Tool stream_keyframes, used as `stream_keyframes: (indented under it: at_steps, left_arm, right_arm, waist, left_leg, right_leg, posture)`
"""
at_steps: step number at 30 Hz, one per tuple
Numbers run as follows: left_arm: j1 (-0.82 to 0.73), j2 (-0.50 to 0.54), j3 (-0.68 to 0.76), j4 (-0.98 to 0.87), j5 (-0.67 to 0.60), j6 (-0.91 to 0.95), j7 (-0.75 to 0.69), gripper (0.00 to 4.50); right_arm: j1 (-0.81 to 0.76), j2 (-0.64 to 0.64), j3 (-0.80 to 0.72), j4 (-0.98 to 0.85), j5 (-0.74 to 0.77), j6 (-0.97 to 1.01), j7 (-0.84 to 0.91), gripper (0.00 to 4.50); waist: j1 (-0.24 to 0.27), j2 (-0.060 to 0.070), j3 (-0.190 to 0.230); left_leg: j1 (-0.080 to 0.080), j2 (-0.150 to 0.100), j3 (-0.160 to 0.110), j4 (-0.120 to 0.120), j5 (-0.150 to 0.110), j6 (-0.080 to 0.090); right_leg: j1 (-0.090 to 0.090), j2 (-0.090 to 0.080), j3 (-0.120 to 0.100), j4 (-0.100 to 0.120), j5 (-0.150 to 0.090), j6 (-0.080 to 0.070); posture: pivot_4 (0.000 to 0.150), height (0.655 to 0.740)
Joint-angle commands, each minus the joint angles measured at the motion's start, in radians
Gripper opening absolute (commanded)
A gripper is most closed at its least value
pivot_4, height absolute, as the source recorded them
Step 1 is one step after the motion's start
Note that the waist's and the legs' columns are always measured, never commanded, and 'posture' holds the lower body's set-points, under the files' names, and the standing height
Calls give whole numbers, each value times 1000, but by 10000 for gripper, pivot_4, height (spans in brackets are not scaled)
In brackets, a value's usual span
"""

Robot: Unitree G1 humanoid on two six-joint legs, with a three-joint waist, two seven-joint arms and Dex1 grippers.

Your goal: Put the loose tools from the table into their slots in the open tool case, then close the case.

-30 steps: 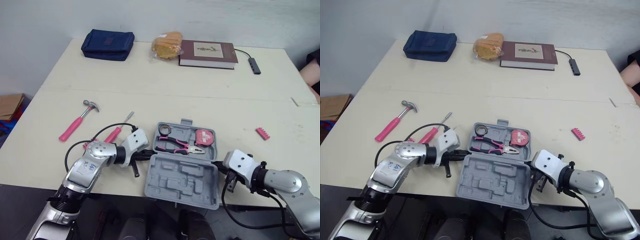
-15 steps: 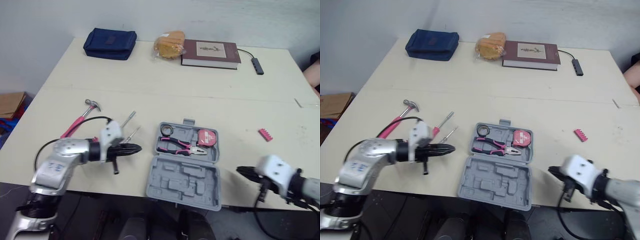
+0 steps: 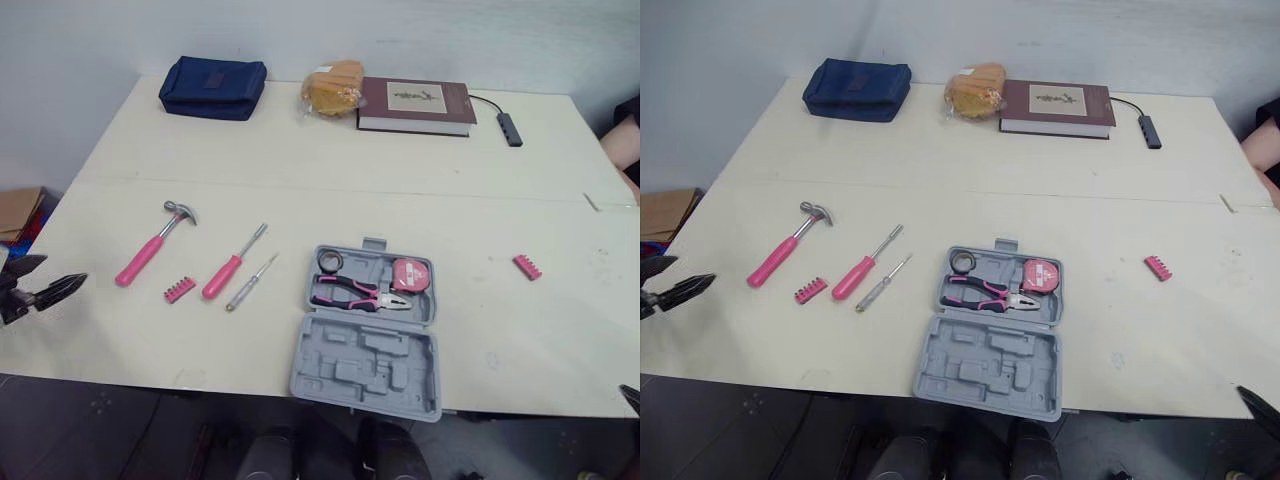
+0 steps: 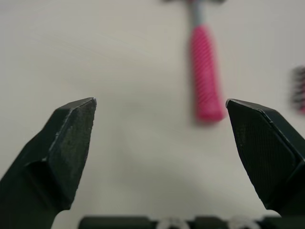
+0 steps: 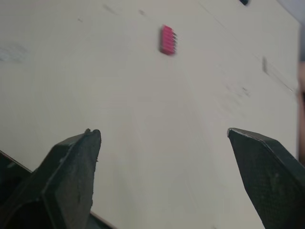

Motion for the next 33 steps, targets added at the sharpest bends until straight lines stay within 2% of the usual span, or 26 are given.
stream_keyframes:
  at_steps: [1, 4, 6, 11, 14, 18, 19, 21, 24, 28, 30, 33]
  left_arm:
    - [-28, 62, 5, 133, 38, -107, 54, 44160]
    - [-32, 88, 24, 211, 35, -132, 98, 44160]
    - [-33, 94, 23, 226, 31, -148, 93, 44160]
    - [-45, 59, 9, 128, -25, -82, -58, 44160]
    - [-55, -11, -4, -38, -70, -36, -98, 44160]
    - [28, -109, -39, -456, -157, 153, -101, 44160]
    - [52, -125, -51, -563, -171, 196, -91, 44160]
    - [109, -127, -102, -763, -166, 297, -63, 44160]
    - [158, -134, -131, -972, -171, 403, -8, 44160]
    - [171, -168, -130, -1149, -222, 551, 76, 44160]
    - [196, -167, -155, -1251, -217, 637, 128, 38845]
    - [228, -177, -183, -1370, -213, 721, 189, 26790]
  right_arm:
    - [28, -12, -77, 108, 25, -101, -5, 45000]
    - [54, -9, -104, 223, 24, -205, -6, 45000]
    - [69, -8, -96, 238, 40, -224, -2, 45000]
    - [93, 52, -6, 76, 116, -162, -5, 45000]
    - [34, 84, 85, -68, 171, -165, -14, 45000]
    - [-61, 96, 218, -279, 232, -118, -61, 45000]
    - [-49, 77, 264, -352, 281, -33, -65, 45000]
    - [-74, 58, 341, -453, 273, 3, -75, 45000]
    - [-90, 43, 392, -532, 251, 22, -79, 45000]
    - [-98, 11, 430, -569, 241, 47, -50, 45000]
    - [-133, -5, 450, -583, 251, 66, -58, 45000]
    - [-172, -23, 475, -603, 269, 96, -62, 45000]
  waist:
    - [2, -1, 0]
    - [3, -1, 0]
    - [2, -1, 0]
    - [1, -1, 0]
    - [1, -1, -1]
    - [-4, 0, 0]
    - [-6, 0, 0]
    - [-10, -1, 0]
    - [-8, -1, 0]
    - [0, -1, 0]
    - [2, -1, 0]
    - [2, -1, 0]
  left_leg:
    - [0, 0, 0, 0, 0, 0]
    - [0, 2, 0, 0, -3, -6]
    - [1, 2, 0, -1, -3, -6]
    - [10, 4, 6, -2, -4, -8]
    - [14, 6, 9, -3, -5, -10]
    - [14, 6, 14, -3, -5, -10]
    - [14, 7, 15, -5, -5, -11]
    - [14, 7, 15, -9, -5, -10]
    - [14, 7, 16, -11, -2, -5]
    - [13, 7, 17, -11, -2, -5]
    - [14, 8, 17, -11, -2, -4]
    - [15, 8, 17, -11, -2, -4]
  right_leg:
    - [0, -1, 0, 0, 0, 0]
    - [0, -2, 0, 1, 0, 0]
    - [0, -2, 0, 1, 0, 0]
    - [3, -3, 7, 2, 0, -1]
    - [3, -2, 11, 3, 0, -3]
    - [0, -1, 16, 5, 1, -4]
    - [-1, -1, 16, 8, 0, -4]
    - [-2, 0, 16, 8, 0, -5]
    - [-3, 2, 16, 6, 0, -6]
    - [-1, 3, 16, 1, 0, -6]
    - [0, 4, 16, 0, 0, -6]
    - [1, 3, 17, 0, 0, -5]
  posture:
    - [1500, 7400]
    - [1500, 7400]
    - [1500, 7400]
    - [1500, 7400]
    - [1500, 7400]
    - [1500, 7400]
    - [1500, 7400]
    - [1500, 7400]
    - [1500, 7400]
    - [1500, 7400]
    - [1500, 7400]
    - [1500, 7400]
